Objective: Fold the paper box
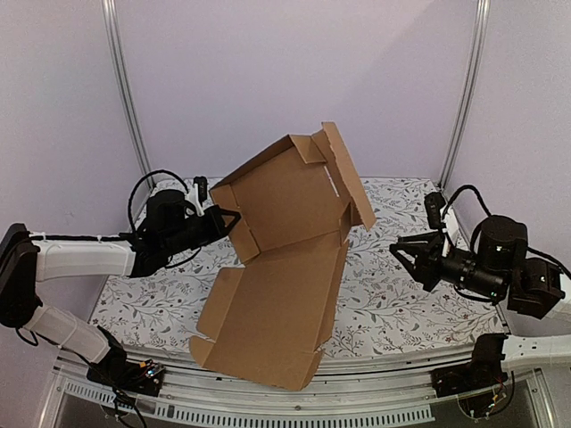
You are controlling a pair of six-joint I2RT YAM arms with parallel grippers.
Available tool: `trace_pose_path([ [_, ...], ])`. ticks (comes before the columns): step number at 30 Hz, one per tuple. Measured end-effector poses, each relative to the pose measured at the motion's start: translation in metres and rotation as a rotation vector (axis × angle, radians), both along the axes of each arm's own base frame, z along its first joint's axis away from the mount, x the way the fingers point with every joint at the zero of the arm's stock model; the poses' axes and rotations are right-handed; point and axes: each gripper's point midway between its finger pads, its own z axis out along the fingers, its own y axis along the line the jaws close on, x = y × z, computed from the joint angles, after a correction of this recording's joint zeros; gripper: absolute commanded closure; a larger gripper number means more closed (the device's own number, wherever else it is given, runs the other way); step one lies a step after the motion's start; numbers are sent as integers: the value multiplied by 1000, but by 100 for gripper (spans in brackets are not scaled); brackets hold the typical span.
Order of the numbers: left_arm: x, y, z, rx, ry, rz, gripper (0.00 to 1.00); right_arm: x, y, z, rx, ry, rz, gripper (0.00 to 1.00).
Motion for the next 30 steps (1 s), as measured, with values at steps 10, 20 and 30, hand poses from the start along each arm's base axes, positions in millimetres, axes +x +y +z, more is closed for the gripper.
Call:
trace_pose_path([
  [10,1,9,16,76,-106,18,100,-7,-12,58,-33,-71,20,49],
  [20,6,39,26,177,-155,149,100,-42,35,72,43,0,318,86],
  [30,2,72,40,220,-162,292,100,-46,89,59,99,116,475,98],
])
